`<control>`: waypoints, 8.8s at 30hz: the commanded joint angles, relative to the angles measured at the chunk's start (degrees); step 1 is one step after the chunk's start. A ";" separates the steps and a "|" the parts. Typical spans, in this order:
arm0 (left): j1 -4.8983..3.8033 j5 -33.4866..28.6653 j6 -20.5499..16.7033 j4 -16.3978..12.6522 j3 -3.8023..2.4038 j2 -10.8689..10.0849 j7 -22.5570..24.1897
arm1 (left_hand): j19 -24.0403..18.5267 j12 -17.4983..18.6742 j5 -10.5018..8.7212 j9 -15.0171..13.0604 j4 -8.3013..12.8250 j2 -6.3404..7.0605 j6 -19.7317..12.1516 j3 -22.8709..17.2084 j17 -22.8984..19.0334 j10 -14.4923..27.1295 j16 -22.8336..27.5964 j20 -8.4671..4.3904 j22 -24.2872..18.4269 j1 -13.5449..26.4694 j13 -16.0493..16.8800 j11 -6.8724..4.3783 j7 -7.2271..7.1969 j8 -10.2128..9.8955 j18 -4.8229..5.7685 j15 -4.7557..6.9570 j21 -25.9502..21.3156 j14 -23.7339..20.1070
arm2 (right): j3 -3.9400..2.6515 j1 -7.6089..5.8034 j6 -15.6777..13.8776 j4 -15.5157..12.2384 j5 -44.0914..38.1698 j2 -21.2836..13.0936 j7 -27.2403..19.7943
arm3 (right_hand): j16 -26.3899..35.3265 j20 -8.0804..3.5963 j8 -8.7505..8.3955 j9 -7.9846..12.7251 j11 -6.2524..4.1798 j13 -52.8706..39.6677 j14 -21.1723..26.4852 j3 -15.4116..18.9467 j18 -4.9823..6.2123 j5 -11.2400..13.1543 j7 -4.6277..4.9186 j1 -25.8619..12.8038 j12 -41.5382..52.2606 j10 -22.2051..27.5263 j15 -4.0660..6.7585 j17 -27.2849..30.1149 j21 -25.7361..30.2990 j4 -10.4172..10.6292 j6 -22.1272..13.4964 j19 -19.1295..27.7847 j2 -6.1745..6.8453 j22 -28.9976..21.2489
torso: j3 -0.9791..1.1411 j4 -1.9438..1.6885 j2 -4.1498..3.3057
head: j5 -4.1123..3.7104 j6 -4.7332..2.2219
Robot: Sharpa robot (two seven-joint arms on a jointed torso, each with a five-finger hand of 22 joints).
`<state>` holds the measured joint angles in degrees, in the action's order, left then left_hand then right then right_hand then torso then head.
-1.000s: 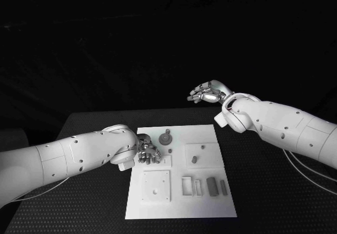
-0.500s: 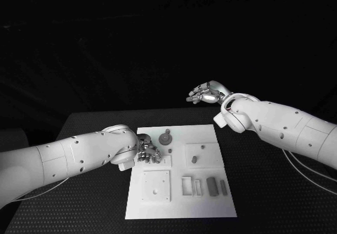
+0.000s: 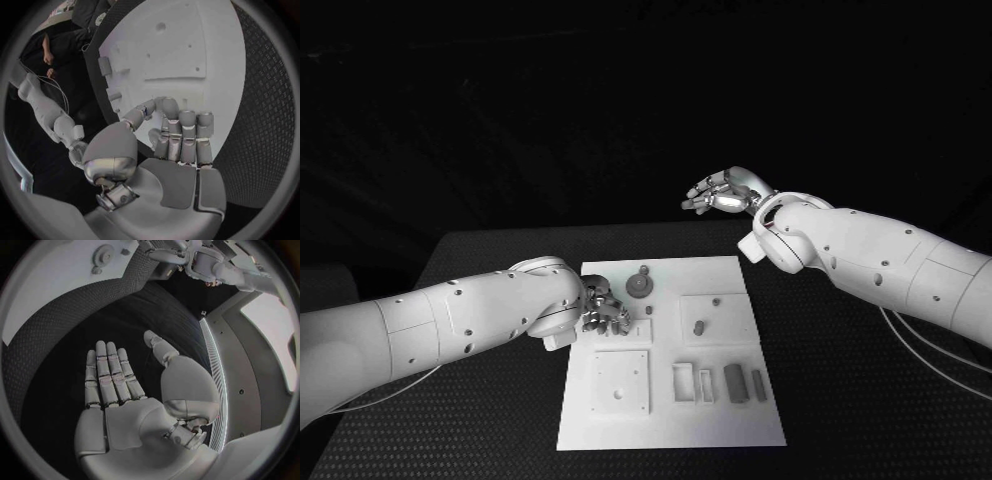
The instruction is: Assemble the parts on the task board
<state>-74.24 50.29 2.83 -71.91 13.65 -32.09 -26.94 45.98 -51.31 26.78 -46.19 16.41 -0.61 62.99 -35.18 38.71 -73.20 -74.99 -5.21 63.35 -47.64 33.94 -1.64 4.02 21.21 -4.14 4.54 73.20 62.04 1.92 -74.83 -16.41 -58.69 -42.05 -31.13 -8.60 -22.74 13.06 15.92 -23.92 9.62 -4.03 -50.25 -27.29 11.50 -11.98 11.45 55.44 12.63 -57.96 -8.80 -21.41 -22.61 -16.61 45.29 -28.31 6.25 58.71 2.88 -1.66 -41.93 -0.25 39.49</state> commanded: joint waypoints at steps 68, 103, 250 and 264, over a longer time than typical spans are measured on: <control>0.96 3.81 1.42 1.08 -0.03 1.05 -0.35 | 0.80 -2.25 -19.06 -0.33 -7.65 4.94 5.13 0.93 -3.69 -4.43 -3.44 -8.69 0.67 3.79 -0.24 -3.80 -3.34 -2.45 -1.16 6.53 0.58 2.65 | 0.02 0.46 1.57 -0.64 -0.41 -0.01 -0.11 | 0.85 -0.11 0.31 0.25 -0.08 0.14 0.82 0.38 -1.18 0.36 0.45 0.46 -0.96 -0.74 -0.54 0.37 0.92 0.01 -0.35 0.89 -0.23 0.57 | 0.01 0.00 0.00 | -0.36 0.08; -0.19 1.69 0.92 0.88 -5.16 -3.55 1.32 | -1.01 -1.12 -23.82 -1.34 -16.12 12.27 2.34 0.25 -6.27 -1.98 -3.21 -8.45 0.69 4.39 -1.19 -2.86 -2.30 -4.75 -0.91 5.56 -0.64 0.34 | 0.03 0.82 1.12 -0.25 -0.20 -0.87 -0.26 | 1.51 -0.17 0.29 0.49 0.01 0.15 1.70 0.59 -1.70 0.36 0.71 0.69 -1.73 -0.88 -1.10 0.73 1.64 0.02 -0.57 1.79 -0.15 1.19 | -0.01 -0.02 0.00 | -0.21 -1.01; -0.33 -3.19 0.03 1.28 -5.21 -5.13 3.83 | -1.82 1.61 -13.97 -2.12 -0.62 -3.56 2.73 0.05 -10.12 -1.48 -2.35 -7.94 1.46 -2.50 -2.82 -1.98 -1.50 -8.07 0.89 3.81 -3.37 -0.33 | 0.04 1.31 1.09 1.76 0.30 -0.85 -0.66 | 1.55 -0.32 0.42 0.68 -0.01 0.12 1.62 0.63 -1.92 0.22 0.71 0.65 -2.35 -1.29 -0.96 0.82 2.00 0.05 -0.53 1.72 -0.27 1.99 | -0.04 0.30 -0.41 | 0.61 -0.45; -0.18 4.01 -2.56 -3.31 -2.05 -7.28 3.90 | -1.34 1.81 -12.84 -2.12 -0.36 -3.36 3.25 -0.10 -10.21 -2.12 -2.47 -8.02 1.43 -2.49 -2.94 -2.21 -1.70 -8.05 0.79 3.95 -3.39 0.28 | 0.04 1.32 1.05 1.49 0.30 -1.30 -0.61 | 1.54 -0.34 0.43 0.71 -0.02 0.11 1.60 0.60 -1.94 0.17 0.71 0.68 -2.41 -1.34 -0.92 0.82 2.05 0.06 -0.52 1.71 -0.28 2.07 | -0.03 0.20 -0.34 | 0.73 0.36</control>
<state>-74.41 51.20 1.72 -74.72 11.54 -39.34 -23.23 44.36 -49.68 13.66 -47.45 14.26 -3.62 65.94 -33.64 28.55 -74.57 -77.26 -4.81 64.72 -49.91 31.05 -3.42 2.35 12.83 -3.98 7.30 69.87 60.79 1.96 -73.53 -15.65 -57.07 -41.86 -32.40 -8.56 -21.48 12.78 16.13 -23.28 9.62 -3.98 -48.80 -26.97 10.62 -11.98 11.63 55.67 10.58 -58.77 -9.84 -20.64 -20.83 -16.60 45.11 -26.80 6.02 60.71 2.86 -1.38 -42.30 0.43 39.74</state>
